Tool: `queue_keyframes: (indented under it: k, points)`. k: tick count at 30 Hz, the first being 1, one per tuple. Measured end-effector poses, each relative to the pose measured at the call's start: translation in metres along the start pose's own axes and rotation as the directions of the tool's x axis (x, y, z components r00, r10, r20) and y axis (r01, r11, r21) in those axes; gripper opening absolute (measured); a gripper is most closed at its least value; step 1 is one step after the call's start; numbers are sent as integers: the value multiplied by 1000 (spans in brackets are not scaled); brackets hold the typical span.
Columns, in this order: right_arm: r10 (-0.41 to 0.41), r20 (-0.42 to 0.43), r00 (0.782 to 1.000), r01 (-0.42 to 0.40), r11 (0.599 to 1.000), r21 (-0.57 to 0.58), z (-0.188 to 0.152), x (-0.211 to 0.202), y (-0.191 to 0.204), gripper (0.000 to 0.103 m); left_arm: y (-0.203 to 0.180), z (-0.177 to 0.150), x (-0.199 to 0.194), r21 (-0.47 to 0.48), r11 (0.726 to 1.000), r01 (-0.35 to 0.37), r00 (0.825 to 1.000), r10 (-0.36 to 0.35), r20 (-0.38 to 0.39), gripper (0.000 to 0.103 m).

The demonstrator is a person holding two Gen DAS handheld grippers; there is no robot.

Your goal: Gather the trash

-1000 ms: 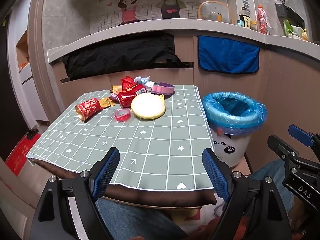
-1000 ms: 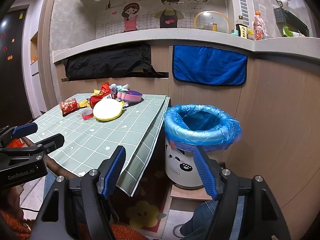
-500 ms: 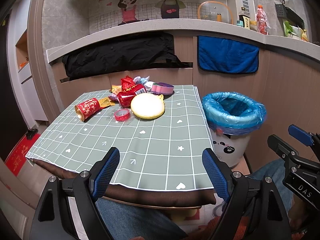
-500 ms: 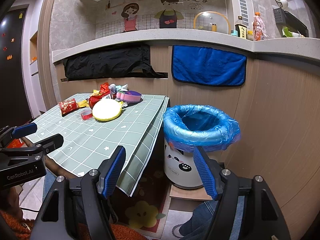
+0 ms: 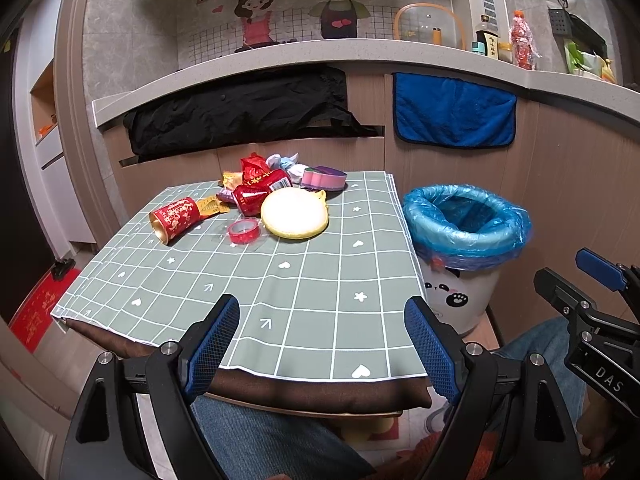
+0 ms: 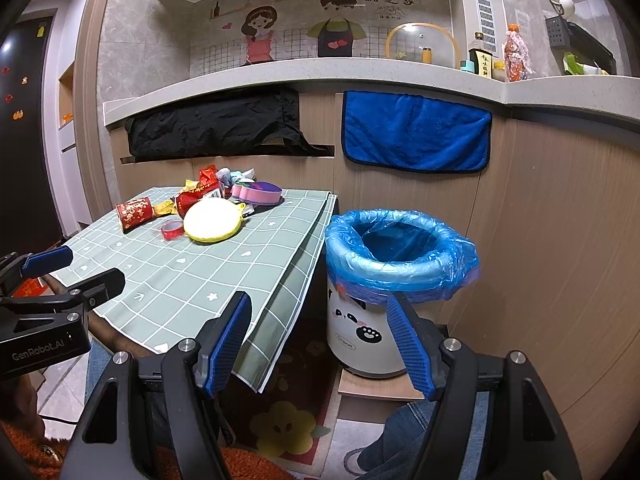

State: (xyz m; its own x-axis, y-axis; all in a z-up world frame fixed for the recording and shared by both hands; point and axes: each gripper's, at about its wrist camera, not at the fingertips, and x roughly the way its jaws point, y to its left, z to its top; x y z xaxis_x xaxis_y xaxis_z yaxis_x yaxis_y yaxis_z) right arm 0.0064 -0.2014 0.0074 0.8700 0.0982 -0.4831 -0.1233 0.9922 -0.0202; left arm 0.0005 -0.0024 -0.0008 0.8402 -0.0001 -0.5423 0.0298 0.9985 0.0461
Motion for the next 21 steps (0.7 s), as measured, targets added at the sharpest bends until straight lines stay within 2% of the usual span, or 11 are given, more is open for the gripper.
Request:
queue_keyframes:
  k: [21]
  points:
    - [-3,-10,1000,3,1000,5,-2,2,0,67,1,1,-1,1,1000,0,1000,0,4,84]
